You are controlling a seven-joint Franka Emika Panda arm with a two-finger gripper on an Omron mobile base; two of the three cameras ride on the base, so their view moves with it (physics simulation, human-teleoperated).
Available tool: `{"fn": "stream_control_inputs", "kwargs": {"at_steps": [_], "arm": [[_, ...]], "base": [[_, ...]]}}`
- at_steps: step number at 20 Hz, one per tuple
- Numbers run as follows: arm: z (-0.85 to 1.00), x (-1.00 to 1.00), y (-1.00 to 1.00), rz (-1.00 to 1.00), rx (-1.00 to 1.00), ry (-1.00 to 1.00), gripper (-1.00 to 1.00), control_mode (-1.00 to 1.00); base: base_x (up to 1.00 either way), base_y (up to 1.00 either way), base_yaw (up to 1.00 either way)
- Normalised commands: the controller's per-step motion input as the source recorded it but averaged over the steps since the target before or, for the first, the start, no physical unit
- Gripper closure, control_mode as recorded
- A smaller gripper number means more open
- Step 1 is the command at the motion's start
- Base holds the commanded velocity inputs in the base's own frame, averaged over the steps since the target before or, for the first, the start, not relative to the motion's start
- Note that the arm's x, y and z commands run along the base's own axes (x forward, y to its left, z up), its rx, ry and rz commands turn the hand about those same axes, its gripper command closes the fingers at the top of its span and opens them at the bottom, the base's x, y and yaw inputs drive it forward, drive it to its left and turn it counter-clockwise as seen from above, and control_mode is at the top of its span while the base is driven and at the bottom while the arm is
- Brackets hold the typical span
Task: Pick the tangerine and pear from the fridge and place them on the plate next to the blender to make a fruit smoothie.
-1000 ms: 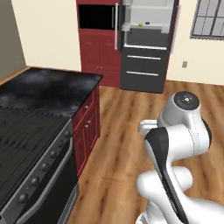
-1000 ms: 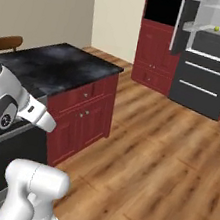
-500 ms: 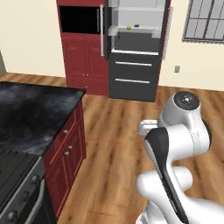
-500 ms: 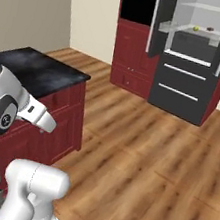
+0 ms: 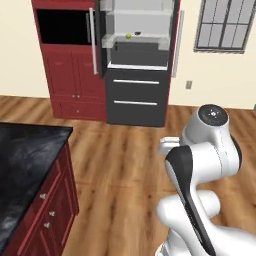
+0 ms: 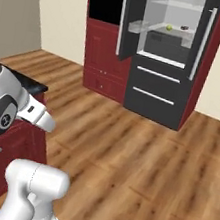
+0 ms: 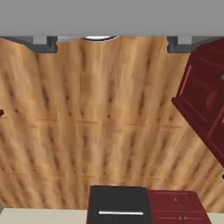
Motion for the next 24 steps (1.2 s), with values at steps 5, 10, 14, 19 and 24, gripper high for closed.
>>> {"fn": "stream_control_inputs", "kwargs": {"at_steps": [5,10,14,19,24], "arm": [[0.00,0.00,0.00,0.00,0.00,0.00,-1.00,1.00],[0.00,0.00,0.00,0.00,0.00,0.00,-1.00,1.00],[0.00,0.00,0.00,0.00,0.00,0.00,-1.00,1.00],[0.00,0.00,0.00,0.00,0.00,0.00,-1.00,1.00],[0.00,0.00,0.00,0.00,0.00,0.00,-1.00,1.00]], "base": [[1.00,-0.06,-0.24],[1.00,0.00,-0.16],[1.00,0.01,-0.10],[1.00,0.29,-0.11],[1.00,0.44,-0.14]]}}
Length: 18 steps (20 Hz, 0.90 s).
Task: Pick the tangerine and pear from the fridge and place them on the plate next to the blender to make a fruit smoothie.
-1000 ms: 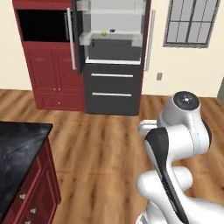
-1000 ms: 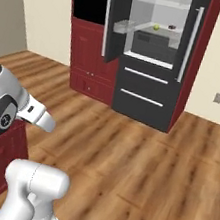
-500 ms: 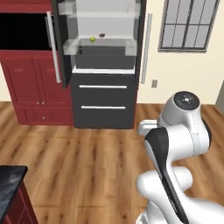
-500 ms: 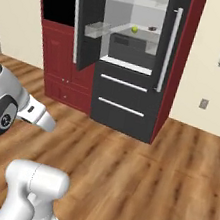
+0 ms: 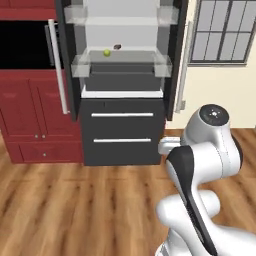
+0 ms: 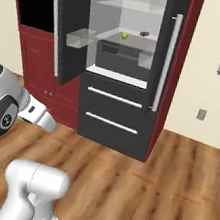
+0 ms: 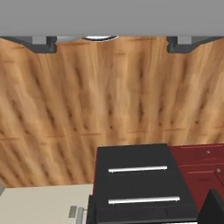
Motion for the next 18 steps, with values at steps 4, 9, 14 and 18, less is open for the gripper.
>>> {"fn": "stream_control_inputs", "kwargs": {"at_steps": [4,9,14,18], "arm": [[0.00,0.00,0.00,0.00,0.00,0.00,-1.00,1.00],[0.00,0.00,0.00,0.00,0.00,0.00,-1.00,1.00],[0.00,0.00,0.00,0.00,0.00,0.00,-1.00,1.00],[0.00,0.00,0.00,0.00,0.00,0.00,-1.00,1.00]], "base": [[1.00,0.46,-0.15],[1.00,0.36,-0.15],[1.00,0.23,-0.14],[1.00,0.08,-0.14]]}}
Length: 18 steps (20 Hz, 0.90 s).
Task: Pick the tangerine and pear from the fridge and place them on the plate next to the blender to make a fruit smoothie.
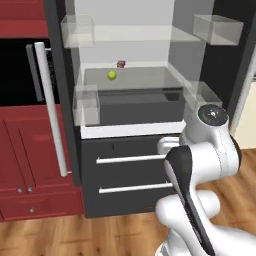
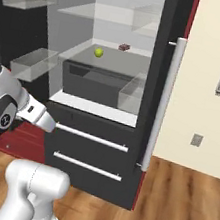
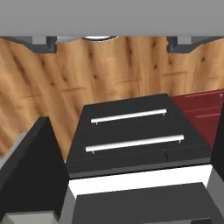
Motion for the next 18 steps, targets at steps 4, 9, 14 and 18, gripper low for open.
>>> {"fn": "stream_control_inputs", "kwargs": {"at_steps": [4,9,14,18], "arm": [[0.00,0.00,0.00,0.00,0.00,0.00,-1.00,1.00],[0.00,0.00,0.00,0.00,0.00,0.00,-1.00,1.00],[0.00,0.00,0.00,0.00,0.00,0.00,-1.00,1.00],[0.00,0.00,0.00,0.00,0.00,0.00,-1.00,1.00]], "base": [[1.00,0.31,-0.12],[1.00,0.49,-0.02],[0.96,0.20,0.00],[0.53,0.00,0.00]]}}
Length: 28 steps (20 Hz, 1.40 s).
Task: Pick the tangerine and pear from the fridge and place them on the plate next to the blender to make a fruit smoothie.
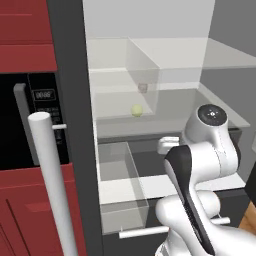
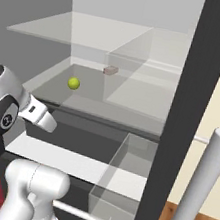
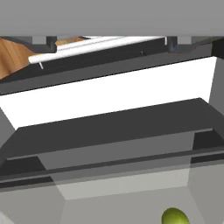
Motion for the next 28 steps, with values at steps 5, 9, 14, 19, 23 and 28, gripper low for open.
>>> {"fn": "stream_control_inputs", "kwargs": {"at_steps": [5,9,14,19,23,28], "arm": [[0.17,0.09,0.16,0.01,-0.03,-0.04,-1.00,-1.00],[0.68,0.32,0.01,0.05,-0.04,-0.12,-1.00,-1.00],[0.75,0.85,0.00,0.00,0.00,0.05,-1.00,-1.00],[0.31,0.94,0.01,0.08,0.00,0.27,-1.00,-1.00],[-0.26,0.30,0.01,0.17,-0.01,0.17,-1.00,-1.00],[-0.74,0.55,0.09,0.17,-0.07,0.03,-1.00,-1.00]], "base": [[0.07,0.05,0.00],[0.00,0.00,0.00],[0.00,0.00,0.00],[0.00,0.00,0.00],[0.00,0.00,0.00],[0.00,0.00,0.00]]}}
